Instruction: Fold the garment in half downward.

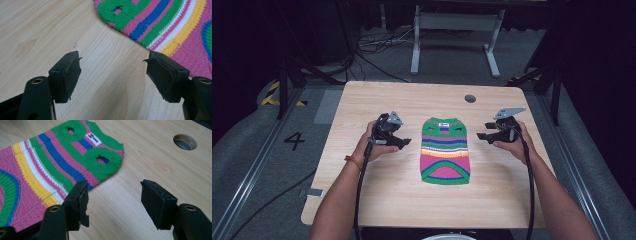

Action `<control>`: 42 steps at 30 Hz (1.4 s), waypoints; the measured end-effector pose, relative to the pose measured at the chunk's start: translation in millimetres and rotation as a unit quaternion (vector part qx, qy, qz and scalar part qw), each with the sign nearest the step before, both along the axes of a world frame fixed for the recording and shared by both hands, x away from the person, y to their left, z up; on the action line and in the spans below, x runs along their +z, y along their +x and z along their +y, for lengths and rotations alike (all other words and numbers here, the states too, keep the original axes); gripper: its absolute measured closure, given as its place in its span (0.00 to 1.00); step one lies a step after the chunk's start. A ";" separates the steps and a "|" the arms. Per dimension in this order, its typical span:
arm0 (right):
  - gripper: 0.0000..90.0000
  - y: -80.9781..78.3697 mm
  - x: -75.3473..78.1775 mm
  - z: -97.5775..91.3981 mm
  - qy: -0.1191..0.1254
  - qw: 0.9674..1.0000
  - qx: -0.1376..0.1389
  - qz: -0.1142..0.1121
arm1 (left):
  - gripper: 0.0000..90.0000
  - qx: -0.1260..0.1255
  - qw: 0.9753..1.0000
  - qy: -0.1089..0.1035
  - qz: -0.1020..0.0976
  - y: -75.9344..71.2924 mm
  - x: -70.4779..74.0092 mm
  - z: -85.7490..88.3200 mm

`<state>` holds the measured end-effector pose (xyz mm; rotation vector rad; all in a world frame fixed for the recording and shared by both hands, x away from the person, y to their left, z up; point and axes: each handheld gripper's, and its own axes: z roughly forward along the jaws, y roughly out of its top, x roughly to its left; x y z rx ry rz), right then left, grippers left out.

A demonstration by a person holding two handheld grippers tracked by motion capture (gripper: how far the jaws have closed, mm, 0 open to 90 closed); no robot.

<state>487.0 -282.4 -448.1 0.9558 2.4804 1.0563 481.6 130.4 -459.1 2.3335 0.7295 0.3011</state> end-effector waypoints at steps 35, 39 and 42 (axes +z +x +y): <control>0.53 69.2 -31.9 59.6 -0.002 0.999 -0.026 0.032 | 0.40 0.038 0.999 -0.029 0.026 79.6 -22.9 -72.7; 0.53 74.5 -46.4 65.8 -0.025 0.998 -0.026 0.045 | 0.43 0.062 0.997 -0.032 0.036 84.9 -34.9 -77.4; 0.52 77.4 -52.1 66.0 -0.008 0.998 -0.030 0.048 | 0.39 0.064 0.997 -0.023 0.035 83.7 -43.8 -86.1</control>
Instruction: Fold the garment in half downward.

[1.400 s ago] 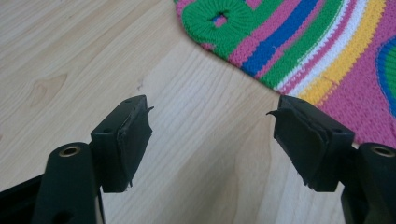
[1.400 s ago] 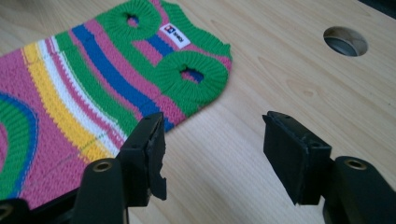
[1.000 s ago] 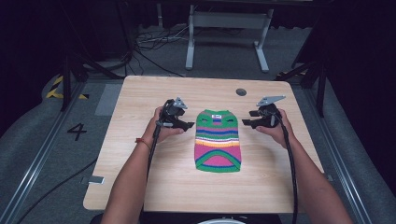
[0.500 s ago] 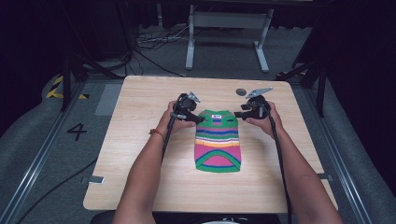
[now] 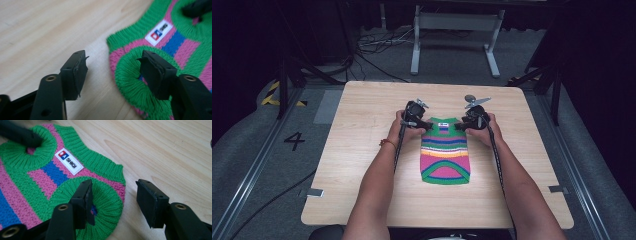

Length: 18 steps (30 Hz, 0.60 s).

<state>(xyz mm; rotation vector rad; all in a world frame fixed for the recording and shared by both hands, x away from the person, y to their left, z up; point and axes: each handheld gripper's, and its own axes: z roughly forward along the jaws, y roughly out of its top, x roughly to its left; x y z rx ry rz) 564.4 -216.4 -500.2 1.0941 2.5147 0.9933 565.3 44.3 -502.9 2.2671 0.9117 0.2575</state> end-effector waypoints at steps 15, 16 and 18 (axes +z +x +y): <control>0.92 -2.7 3.2 1.2 0.011 1.000 0.015 0.021 | 0.87 -0.018 1.000 -0.017 0.002 -4.4 1.3 -3.0; 0.92 -3.3 3.1 1.6 0.012 1.000 0.014 0.019 | 0.88 -0.020 1.000 -0.011 -0.005 -4.9 1.9 -5.0; 0.92 -4.0 3.2 1.6 0.011 1.000 0.015 0.017 | 0.89 -0.023 1.000 -0.003 -0.009 -5.2 3.1 -6.1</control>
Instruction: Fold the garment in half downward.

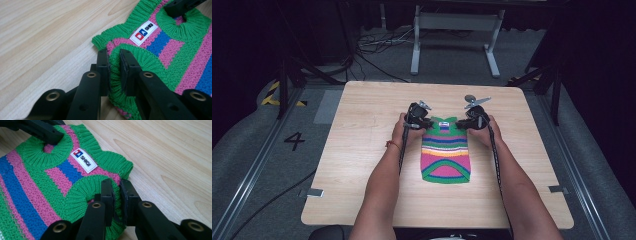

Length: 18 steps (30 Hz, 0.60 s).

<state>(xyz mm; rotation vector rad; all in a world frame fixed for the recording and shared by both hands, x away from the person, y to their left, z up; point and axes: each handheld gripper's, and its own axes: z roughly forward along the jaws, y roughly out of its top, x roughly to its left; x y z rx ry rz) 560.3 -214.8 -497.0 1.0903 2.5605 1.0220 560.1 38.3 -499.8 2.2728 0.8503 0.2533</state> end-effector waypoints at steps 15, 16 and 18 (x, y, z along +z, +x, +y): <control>0.92 -16.1 27.1 -11.8 0.041 0.998 0.015 -0.048 | 0.89 -0.033 0.998 -0.032 -0.045 -15.6 28.8 7.8; 0.92 -18.3 30.4 -12.1 0.043 0.997 0.018 -0.056 | 0.88 -0.033 0.998 -0.032 -0.045 -15.6 28.8 7.8; 0.92 -21.1 34.1 -12.1 0.044 0.997 0.023 -0.064 | 0.89 -0.035 0.997 -0.037 -0.050 -18.7 31.4 10.1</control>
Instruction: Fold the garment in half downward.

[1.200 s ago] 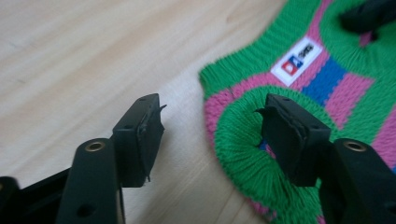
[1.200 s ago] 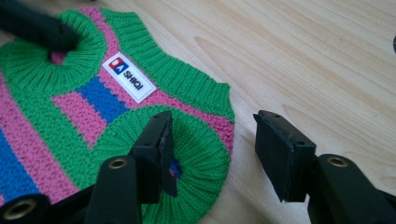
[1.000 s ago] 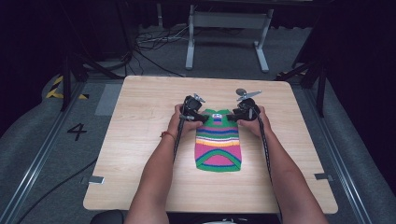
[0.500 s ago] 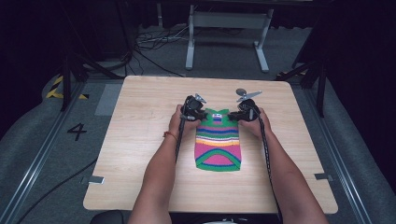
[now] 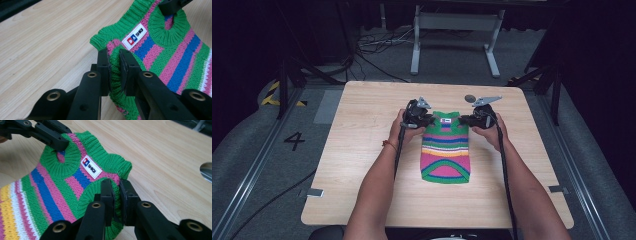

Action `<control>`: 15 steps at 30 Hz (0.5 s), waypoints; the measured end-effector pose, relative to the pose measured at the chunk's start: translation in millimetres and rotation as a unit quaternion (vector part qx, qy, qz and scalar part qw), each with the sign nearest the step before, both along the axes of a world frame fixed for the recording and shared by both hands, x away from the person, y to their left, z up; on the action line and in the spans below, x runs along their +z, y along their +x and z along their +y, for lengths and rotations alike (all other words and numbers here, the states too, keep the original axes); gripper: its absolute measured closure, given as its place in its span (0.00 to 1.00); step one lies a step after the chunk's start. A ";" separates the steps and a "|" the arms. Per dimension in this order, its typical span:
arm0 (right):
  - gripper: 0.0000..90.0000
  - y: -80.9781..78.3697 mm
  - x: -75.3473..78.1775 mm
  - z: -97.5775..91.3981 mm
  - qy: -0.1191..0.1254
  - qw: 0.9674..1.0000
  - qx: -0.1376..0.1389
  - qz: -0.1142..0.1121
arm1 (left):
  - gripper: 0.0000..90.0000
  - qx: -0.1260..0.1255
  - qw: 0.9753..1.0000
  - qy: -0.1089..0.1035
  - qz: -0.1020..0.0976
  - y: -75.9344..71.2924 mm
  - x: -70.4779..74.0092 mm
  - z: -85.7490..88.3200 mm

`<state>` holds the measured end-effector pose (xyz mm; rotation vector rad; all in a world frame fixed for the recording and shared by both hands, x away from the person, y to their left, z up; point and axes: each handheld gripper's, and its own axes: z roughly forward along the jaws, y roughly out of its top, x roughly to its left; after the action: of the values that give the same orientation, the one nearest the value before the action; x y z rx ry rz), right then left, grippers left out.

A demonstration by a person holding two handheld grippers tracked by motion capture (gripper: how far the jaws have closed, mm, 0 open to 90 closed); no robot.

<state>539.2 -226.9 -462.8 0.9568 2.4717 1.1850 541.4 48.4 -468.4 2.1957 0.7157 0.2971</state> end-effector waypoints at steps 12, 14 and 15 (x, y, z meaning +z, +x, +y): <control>0.92 -22.5 15.2 5.2 0.008 0.999 0.039 -0.034 | 0.88 -0.033 0.998 0.003 -0.050 -31.9 17.9 11.6; 0.92 -29.7 18.0 4.2 0.016 0.998 0.052 -0.042 | 0.88 -0.041 0.998 0.007 -0.057 -36.8 19.5 12.2; 0.92 -29.7 18.0 4.2 0.016 0.998 0.052 -0.042 | 0.88 -0.046 0.997 0.011 -0.064 -39.4 20.4 12.4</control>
<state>509.6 -222.8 -444.8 0.7782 2.4687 1.2723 502.0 60.8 -448.0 2.1999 0.5431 0.3956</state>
